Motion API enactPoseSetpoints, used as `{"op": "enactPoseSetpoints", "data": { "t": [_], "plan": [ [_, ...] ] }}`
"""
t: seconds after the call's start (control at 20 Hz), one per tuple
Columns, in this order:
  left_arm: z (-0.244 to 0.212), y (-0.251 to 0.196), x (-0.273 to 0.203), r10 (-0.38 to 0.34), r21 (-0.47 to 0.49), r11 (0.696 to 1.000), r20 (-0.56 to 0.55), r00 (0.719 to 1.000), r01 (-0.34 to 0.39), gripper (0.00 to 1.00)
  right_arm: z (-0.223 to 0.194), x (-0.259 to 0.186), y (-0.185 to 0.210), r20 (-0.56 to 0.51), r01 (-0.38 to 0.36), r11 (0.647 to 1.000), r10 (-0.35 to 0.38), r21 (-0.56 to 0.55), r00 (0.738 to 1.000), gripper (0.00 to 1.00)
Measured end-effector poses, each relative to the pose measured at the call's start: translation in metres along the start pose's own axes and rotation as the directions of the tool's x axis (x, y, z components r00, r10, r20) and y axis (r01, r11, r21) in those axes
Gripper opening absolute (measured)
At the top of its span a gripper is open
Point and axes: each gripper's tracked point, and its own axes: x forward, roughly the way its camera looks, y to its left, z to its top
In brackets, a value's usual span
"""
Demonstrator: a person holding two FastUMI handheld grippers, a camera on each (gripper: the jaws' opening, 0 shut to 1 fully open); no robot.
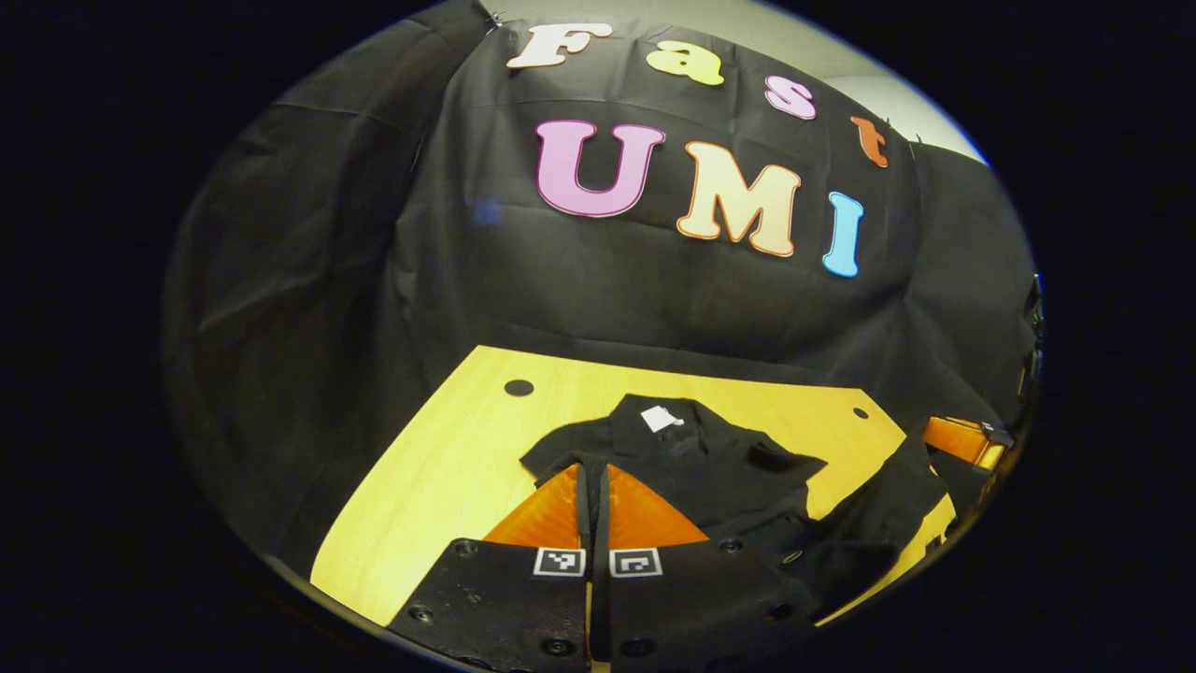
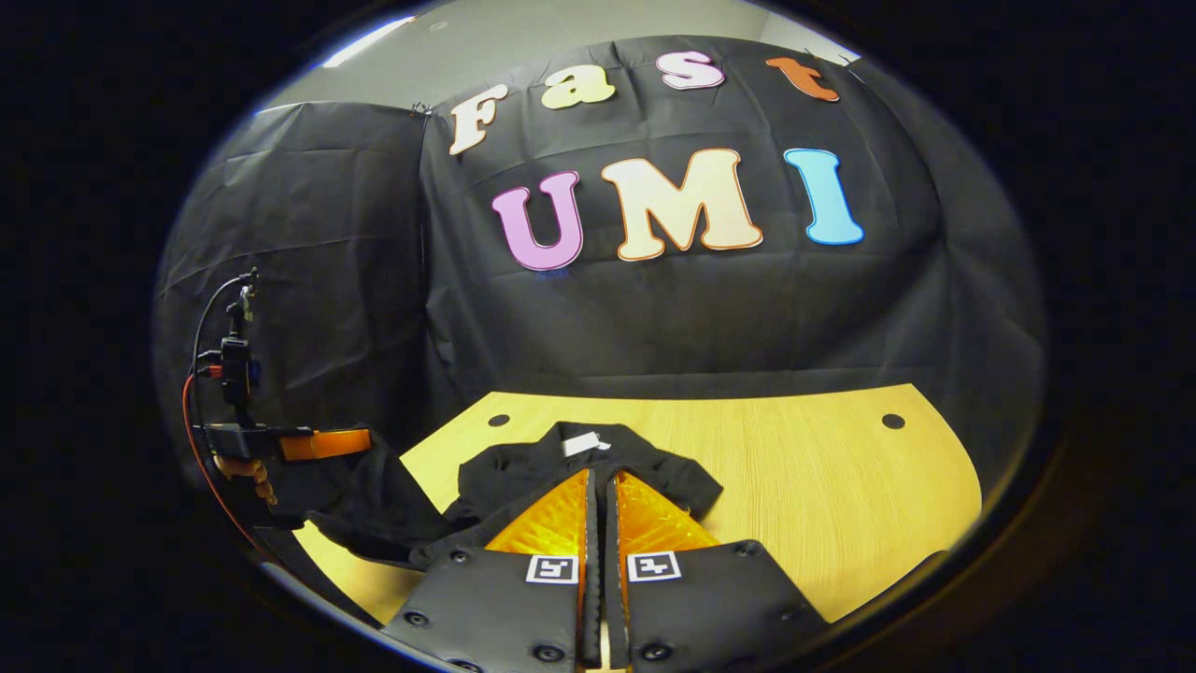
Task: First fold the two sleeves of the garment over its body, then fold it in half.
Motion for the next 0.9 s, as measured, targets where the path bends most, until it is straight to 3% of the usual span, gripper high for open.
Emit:
{"op": "enactPoseSetpoints", "data": {
  "t": [0.05, 0.1, 0.2, 0.5, 0.65, 0.75, 0.8, 0.9],
  "plan": [
    [0.005, 0.002, 0.008, 0.001, 0.01, 1.0, 0.003, 1.0, -0.001, 0.0, 0.006, 0.009, -0.003, 0.006, 0.005, 1.0, -0.005, 0.0, 1.0, 0.09],
    [0.009, 0.004, 0.015, 0.0, 0.018, 1.0, 0.004, 1.0, 0.0, 0.0, 0.012, 0.017, -0.005, 0.011, 0.012, 1.0, -0.012, 0.002, 1.0, 0.05],
    [0.014, 0.006, 0.032, -0.009, 0.026, 1.0, 0.001, 1.0, 0.009, 0.0, 0.021, 0.034, -0.01, 0.02, 0.026, 1.0, -0.027, 0.009, 0.999, 0.08],
    [0.015, 0.022, 0.086, -0.018, 0.058, 0.998, -0.007, 1.0, 0.019, 0.0, 0.029, 0.088, -0.031, -0.01, 0.117, 0.992, -0.116, 0.039, 0.993, 0.05],
    [0.0, 0.044, 0.118, 0.019, 0.077, 0.997, -0.055, 0.998, -0.015, 0.0, 0.025, 0.114, -0.056, -0.053, 0.21, 0.975, -0.207, 0.068, 0.977, 0.05],
    [-0.012, 0.064, 0.135, 0.089, 0.111, 0.991, -0.079, 0.993, -0.08, 0.0, 0.019, 0.126, -0.077, -0.097, 0.296, 0.951, -0.288, 0.084, 0.953, 0.05],
    [-0.008, 0.077, 0.142, 0.137, 0.139, 0.982, -0.057, 0.989, -0.128, 0.01, 0.018, 0.129, -0.087, -0.099, 0.338, 0.937, -0.33, 0.083, 0.939, 0.19],
    [0.015, 0.088, 0.148, 0.175, 0.161, 0.97, 0.048, 0.983, -0.18, 0.65, 0.032, 0.129, -0.09, -0.039, 0.356, 0.931, -0.354, 0.078, 0.934, 0.68]
  ]
}}
